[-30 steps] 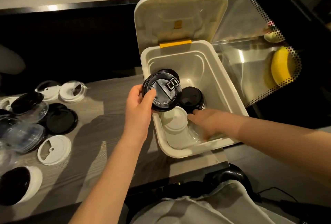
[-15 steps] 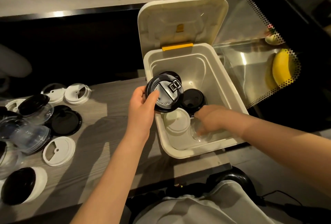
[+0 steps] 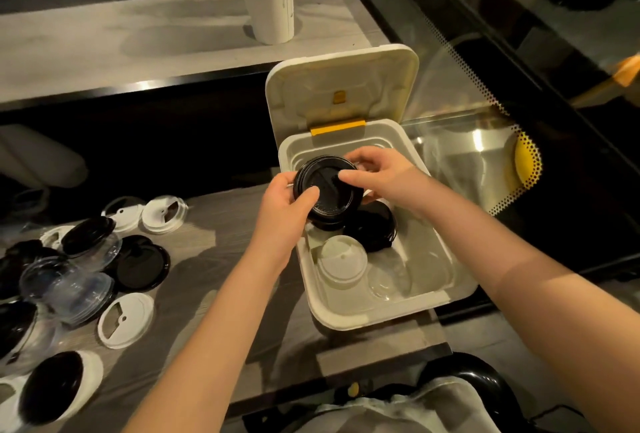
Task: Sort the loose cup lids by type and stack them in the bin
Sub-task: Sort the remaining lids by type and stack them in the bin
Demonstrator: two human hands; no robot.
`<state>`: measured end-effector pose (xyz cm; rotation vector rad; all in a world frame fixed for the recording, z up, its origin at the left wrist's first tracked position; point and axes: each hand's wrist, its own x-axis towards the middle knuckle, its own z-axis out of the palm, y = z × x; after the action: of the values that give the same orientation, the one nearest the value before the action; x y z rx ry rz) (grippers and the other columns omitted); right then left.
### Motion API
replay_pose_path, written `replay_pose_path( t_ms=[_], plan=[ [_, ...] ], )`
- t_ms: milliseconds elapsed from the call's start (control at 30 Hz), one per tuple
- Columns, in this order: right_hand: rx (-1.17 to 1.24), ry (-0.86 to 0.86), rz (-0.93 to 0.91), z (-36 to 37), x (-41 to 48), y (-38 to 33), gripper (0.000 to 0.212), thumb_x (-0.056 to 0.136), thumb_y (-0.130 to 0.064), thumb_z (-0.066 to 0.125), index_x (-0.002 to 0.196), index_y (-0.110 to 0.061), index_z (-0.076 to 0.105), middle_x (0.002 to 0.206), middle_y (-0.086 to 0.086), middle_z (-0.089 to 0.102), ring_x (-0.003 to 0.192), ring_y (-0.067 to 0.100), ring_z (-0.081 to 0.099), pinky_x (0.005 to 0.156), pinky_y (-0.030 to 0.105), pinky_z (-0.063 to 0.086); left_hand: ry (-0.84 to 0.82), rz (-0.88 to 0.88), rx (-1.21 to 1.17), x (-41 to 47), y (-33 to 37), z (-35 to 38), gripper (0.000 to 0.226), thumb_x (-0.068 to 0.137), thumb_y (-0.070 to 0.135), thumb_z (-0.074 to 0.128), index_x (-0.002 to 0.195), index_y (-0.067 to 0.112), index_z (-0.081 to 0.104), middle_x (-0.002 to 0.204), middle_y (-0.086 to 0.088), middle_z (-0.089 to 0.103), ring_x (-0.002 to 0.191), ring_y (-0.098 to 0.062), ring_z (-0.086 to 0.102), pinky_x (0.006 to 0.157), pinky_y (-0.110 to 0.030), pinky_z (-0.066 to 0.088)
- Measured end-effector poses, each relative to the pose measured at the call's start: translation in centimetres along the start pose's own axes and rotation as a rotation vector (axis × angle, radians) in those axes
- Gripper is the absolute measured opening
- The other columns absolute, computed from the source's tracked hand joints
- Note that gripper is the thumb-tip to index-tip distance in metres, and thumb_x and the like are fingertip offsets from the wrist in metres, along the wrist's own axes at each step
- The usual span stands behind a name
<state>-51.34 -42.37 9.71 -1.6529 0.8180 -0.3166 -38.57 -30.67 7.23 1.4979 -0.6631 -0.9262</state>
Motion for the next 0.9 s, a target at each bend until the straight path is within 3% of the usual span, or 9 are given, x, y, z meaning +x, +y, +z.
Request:
replay_pose_path(
  t_ms=[167, 267, 333, 400, 533, 600, 667, 733, 900],
  plan=[
    [0.026, 0.06, -0.03, -0.5, 1.3, -0.2, 0.015, 0.088, -0.015, 0.066, 0.101, -0.018, 0.059, 0.075, 0.006, 0.048, 0.075, 0.013, 0.059, 0.05, 0.022, 0.053, 0.125, 0.15, 0.384, 1.1, -0.2, -0.5, 0.033, 0.088, 0.016, 0.062, 0.12, 0.013, 0.056, 0.107, 0.004, 0.061, 0.103, -0.013, 0.058, 0.078, -0.012, 0.044],
    [0.132, 0.264, 0.016, -0.7, 3.4, 0.7, 0.016, 0.089, -0.013, 0.063, 0.102, -0.013, 0.053, 0.076, -0.003, 0.051, 0.068, 0.01, 0.057, 0.046, 0.02, 0.051, 0.181, 0.242, 0.691, 1.7, -0.7, -1.9, 0.047, 0.09, 0.022, 0.06, 0.134, 0.014, 0.048, 0.135, -0.001, 0.05, 0.127, -0.015, 0.043, 0.102, -0.026, 0.037],
    [0.258, 0.363, 0.142, -0.7, 5.1, 1.9, 0.014, 0.089, -0.014, 0.064, 0.095, -0.013, 0.052, 0.088, 0.003, 0.055, 0.07, 0.015, 0.056, 0.042, 0.019, 0.051, 0.076, 0.216, 0.865, 1.8, -1.3, -2.9, 0.057, 0.092, 0.028, 0.057, 0.144, 0.017, 0.035, 0.151, 0.0, 0.033, 0.142, -0.017, 0.023, 0.114, -0.033, 0.021],
    [0.355, 0.36, 0.276, -0.3, 6.6, 3.2, 0.021, 0.089, -0.017, 0.065, 0.102, -0.008, 0.053, 0.101, 0.012, 0.056, 0.078, 0.019, 0.057, 0.041, 0.019, 0.05, -0.04, 0.173, 0.956, 1.6, -2.0, -3.3, 0.061, 0.095, 0.032, 0.051, 0.148, 0.021, 0.024, 0.156, 0.003, 0.02, 0.145, -0.015, 0.009, 0.116, -0.03, 0.012],
    [0.401, 0.353, 0.429, 1.6, 7.9, 5.8, 0.032, 0.087, -0.019, 0.068, 0.109, -0.01, 0.047, 0.113, 0.012, 0.051, 0.096, 0.024, 0.056, 0.048, 0.024, 0.054, -0.083, 0.169, 1.006, 1.3, -2.5, -3.4, 0.061, 0.098, 0.038, 0.041, 0.15, 0.021, 0.014, 0.158, 0.007, 0.011, 0.146, -0.012, 0.002, 0.116, -0.027, 0.008],
    [0.256, 0.38, 0.427, 2.4, 8.2, 6.8, 0.028, 0.086, -0.025, 0.069, 0.102, -0.01, 0.052, 0.106, 0.012, 0.056, 0.089, 0.026, 0.059, 0.055, 0.032, 0.056, -0.084, 0.163, 1.034, 1.3, -2.4, -3.4, 0.061, 0.098, 0.039, 0.04, 0.15, 0.021, 0.012, 0.158, 0.007, 0.009, 0.146, -0.012, 0.001, 0.116, -0.027, 0.008],
    [-0.124, 0.388, 0.344, 2.8, 8.3, 7.2, 0.029, 0.085, -0.038, 0.066, 0.079, -0.013, 0.053, 0.082, 0.008, 0.06, 0.075, 0.027, 0.06, 0.06, 0.038, 0.054, -0.088, 0.156, 1.055, 1.3, -2.4, -3.4, 0.062, 0.098, 0.04, 0.039, 0.15, 0.021, 0.011, 0.158, 0.007, 0.009, 0.146, -0.011, 0.001, 0.116, -0.027, 0.007],
    [-0.509, 0.398, 0.269, 3.1, 8.1, 7.0, 0.039, 0.085, -0.049, 0.06, 0.07, -0.015, 0.047, 0.073, 0.004, 0.056, 0.073, 0.026, 0.055, 0.057, 0.033, 0.043, -0.091, 0.151, 1.089, 1.3, -2.3, -3.4, 0.062, 0.098, 0.042, 0.037, 0.15, 0.022, 0.01, 0.158, 0.007, 0.008, 0.146, -0.011, 0.0, 0.116, -0.028, 0.008],
    [-0.766, 0.419, 0.197, 3.1, 7.8, 5.5, 0.048, 0.089, -0.053, 0.052, 0.113, -0.013, 0.054, 0.112, 0.007, 0.06, 0.1, 0.027, 0.058, 0.075, 0.034, 0.046, -0.079, 0.138, 1.264, 1.2, -1.9, -3.5, 0.063, 0.097, 0.049, 0.032, 0.151, 0.025, 0.008, 0.158, 0.01, 0.007, 0.146, -0.01, -0.001, 0.115, -0.042, 0.016]
  ],
)
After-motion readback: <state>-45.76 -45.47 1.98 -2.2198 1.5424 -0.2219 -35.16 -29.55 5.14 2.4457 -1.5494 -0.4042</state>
